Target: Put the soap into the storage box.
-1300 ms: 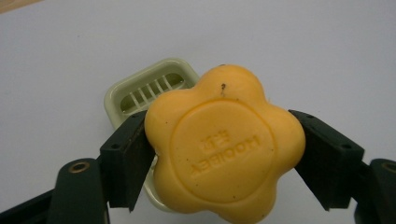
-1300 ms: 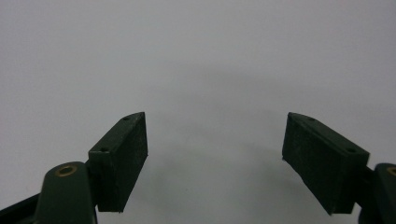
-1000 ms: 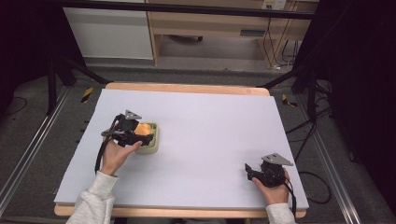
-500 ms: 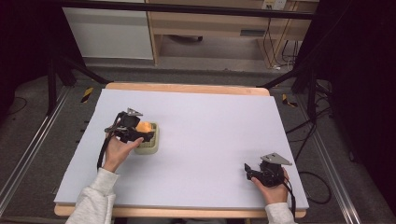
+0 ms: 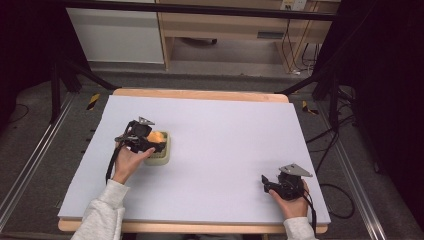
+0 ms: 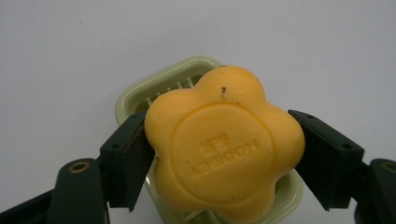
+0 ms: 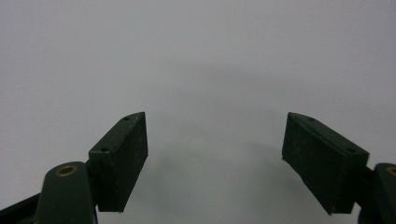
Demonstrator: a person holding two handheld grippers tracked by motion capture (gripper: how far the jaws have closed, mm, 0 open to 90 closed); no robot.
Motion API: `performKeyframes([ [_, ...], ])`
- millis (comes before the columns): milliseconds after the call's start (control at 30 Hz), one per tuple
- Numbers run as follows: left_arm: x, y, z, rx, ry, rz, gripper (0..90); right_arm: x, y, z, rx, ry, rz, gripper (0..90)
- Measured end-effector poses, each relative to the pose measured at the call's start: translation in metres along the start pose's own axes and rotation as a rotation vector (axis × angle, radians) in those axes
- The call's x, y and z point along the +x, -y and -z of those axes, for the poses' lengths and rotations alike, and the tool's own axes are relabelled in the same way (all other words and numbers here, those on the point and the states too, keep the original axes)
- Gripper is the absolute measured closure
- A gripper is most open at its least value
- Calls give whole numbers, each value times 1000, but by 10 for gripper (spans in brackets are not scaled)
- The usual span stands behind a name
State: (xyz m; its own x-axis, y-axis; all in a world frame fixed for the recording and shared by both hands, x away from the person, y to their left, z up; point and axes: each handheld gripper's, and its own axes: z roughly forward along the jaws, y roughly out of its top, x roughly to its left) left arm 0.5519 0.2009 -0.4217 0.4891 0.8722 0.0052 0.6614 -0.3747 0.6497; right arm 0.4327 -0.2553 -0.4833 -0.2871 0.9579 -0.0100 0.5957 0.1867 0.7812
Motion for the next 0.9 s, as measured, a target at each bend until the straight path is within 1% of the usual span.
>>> performKeyframes([
  [67,0,0,-1,4,-2,-1,253,0,0,0,-1,0,0,228],
  [100,0,1,-3,10,-4,1,253,-1,0,0,-5,5,11,228],
  [133,0,2,-4,12,-5,9,253,-1,0,0,-5,6,12,228],
  [233,2,3,-6,23,-8,1,253,0,0,0,-2,5,7,228],
  [267,2,3,-6,24,-8,1,253,-1,0,0,-4,5,14,228],
  [300,2,4,-6,21,-9,2,253,0,0,0,-1,2,3,228],
  [400,3,4,-7,33,-5,2,253,0,0,0,-1,2,4,227],
  [567,3,5,-8,34,-7,7,253,0,0,0,-3,4,6,228],
  [733,3,6,-10,47,-6,5,253,1,0,0,-2,2,1,228],
  [800,3,6,-12,51,-7,7,253,0,0,0,-2,5,7,228],
  [900,3,6,-12,58,-11,0,253,0,0,0,-2,4,6,228],
])
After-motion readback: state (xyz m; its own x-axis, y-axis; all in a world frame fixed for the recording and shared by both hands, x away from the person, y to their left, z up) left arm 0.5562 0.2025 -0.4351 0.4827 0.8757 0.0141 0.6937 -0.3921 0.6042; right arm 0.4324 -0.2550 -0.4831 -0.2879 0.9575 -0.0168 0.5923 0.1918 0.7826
